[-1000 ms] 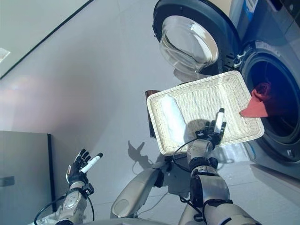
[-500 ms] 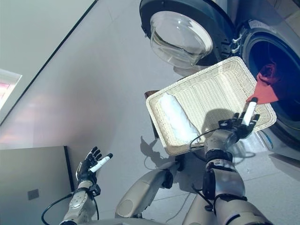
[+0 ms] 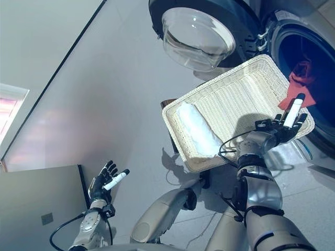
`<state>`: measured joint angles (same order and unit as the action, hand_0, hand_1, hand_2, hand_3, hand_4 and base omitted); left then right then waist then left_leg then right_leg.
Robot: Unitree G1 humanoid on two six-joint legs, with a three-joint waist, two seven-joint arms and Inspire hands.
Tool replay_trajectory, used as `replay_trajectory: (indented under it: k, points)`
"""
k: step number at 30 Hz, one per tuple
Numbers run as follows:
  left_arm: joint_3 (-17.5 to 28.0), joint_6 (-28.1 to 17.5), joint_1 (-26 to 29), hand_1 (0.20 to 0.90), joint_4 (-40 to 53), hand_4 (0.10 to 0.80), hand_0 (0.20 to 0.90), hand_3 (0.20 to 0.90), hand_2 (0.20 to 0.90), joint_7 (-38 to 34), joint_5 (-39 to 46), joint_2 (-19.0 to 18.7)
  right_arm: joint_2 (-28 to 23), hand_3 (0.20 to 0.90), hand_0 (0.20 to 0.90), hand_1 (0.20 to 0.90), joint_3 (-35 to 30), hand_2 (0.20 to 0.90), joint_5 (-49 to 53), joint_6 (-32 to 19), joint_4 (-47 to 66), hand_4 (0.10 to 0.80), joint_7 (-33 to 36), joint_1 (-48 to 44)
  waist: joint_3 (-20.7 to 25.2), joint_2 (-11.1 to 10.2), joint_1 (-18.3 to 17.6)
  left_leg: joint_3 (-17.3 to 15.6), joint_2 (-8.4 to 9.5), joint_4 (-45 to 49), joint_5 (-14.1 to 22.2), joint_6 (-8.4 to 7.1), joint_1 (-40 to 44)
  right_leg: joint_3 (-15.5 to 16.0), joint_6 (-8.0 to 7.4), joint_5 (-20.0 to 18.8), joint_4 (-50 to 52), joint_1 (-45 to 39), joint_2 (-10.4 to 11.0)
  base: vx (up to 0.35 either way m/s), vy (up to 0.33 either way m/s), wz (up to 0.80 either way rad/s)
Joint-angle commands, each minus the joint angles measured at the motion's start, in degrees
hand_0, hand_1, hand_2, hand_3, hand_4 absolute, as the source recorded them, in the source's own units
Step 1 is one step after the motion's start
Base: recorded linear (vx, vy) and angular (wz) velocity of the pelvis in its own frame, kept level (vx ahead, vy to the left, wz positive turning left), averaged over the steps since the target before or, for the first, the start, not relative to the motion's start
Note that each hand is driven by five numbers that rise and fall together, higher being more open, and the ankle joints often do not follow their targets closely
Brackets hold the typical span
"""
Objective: Pick up the clothes and place them into the washing machine
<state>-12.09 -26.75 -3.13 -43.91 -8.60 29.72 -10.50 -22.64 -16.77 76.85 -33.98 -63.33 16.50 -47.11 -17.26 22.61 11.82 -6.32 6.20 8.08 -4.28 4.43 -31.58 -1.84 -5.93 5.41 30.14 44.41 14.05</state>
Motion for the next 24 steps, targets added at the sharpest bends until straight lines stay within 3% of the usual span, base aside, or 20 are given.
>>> replay_trajectory:
  k: [1,10,18,19,20,21,22,24]
  points:
    - [3.2,-4.61,-1.2,0.9,1.62,0.8,0.9,0.9,0.9,-1.48,1.71,-3.16,-4.77,0.9,0.9,0.9,3.08,0.9,-4.18,-1.3,0.56,0.8,-0.82,-5.06,1.13,2.93,1.18,1.11,1.46,5.69,1.88,-3.73,-7.11,0.48,1.27,0.33,-3.05,-4.11,1.02,-0.016,0.006,0.03]
    - [4.16,-5.39,-0.71,0.9,3.95,0.8,0.9,0.9,0.9,-2.24,0.96,-4.29,-6.56,0.9,0.9,0.9,3.1,0.9,-4.45,-2.03,1.4,0.8,0.23,-7.63,-0.26,3.76,1.68,0.6,2.92,8.61,2.27,-3.75,-10.62,-0.09,1.53,1.46,0.98,-0.38,2.41,-0.024,0.032,0.1]
    - [5.44,-6.38,-0.55,0.9,5.46,0.8,0.9,0.9,0.9,-3.16,-0.39,-5.51,-10.04,0.9,0.9,0.9,3.99,0.9,-6.18,-1.19,0.84,0.8,1.13,-10.64,1.67,4.95,3.93,-0.09,4.71,9.3,2.8,-3.71,-12.04,-1.43,1.38,2.55,4.08,1.94,4.43,0.025,0.08,0.08]
    - [5.6,-6.39,-0.63,0.9,5.95,0.8,0.9,0.9,0.9,-3.24,-0.43,-5.54,-10.93,0.831,0.831,0.831,4.37,0.831,-6.32,-1.01,0.39,0.751,1.32,-11.41,2.15,5.1,4.49,-0.07,4.93,9.17,2.79,-3.64,-12.09,-1.48,1.29,2.7,4.32,2.12,4.68,0.027,0.073,0.03]
    - [5.8,-6.42,-0.68,0.9,6.21,0.8,0.9,0.9,0.9,-3.32,-0.54,-5.7,-11.53,0.595,0.595,0.595,4.66,0.595,-6.6,-0.93,0.01,0.582,1.73,-12.02,2.53,5.21,4.92,-0.02,5.14,9.07,2.82,-3.63,-11.98,-1.56,1.22,2.84,4.46,2.04,4.96,0.016,0.043,0.06]
    - [5.74,-6.38,-0.66,0.9,6.29,0.8,0.9,0.9,0.9,-3.37,-0.59,-5.63,-11.69,0.516,0.516,0.516,4.74,0.516,-6.67,-0.88,-0.11,0.525,1.83,-12.2,2.61,5.26,4.97,-0.01,5.19,9.02,2.81,-3.61,-12.05,-1.56,1.19,2.89,4.5,2.14,5.01,0.108,0.049,0.07]
    - [6.15,-6.43,-0.43,0.9,6.03,0.8,0.9,0.9,0.9,-3.75,-0.67,-5.86,-13.54,0.2,0.2,0.2,5.11,0.2,-7.66,-0.4,-1.98,0.3,3.17,-13.26,3.58,5.17,5.55,0.52,6.01,9.02,3.84,-3.84,-11.4,-2.14,0.88,3.98,4.97,1.88,5.79,0.039,0.07,0.08]
    - [6.12,-6.58,-0.31,0.9,6.16,0.8,0.9,0.9,0.9,-4.25,-0.98,-5.91,-15.21,0.2,0.2,0.2,5.61,0.2,-9.21,0.47,-3.68,0.3,5.05,-15.04,4.23,5.94,6.41,0.1,6.25,8.27,2.71,-3.52,-11.49,-1.67,0.89,3.12,4.98,2.31,6.4,-0.005,0.096,0.07]
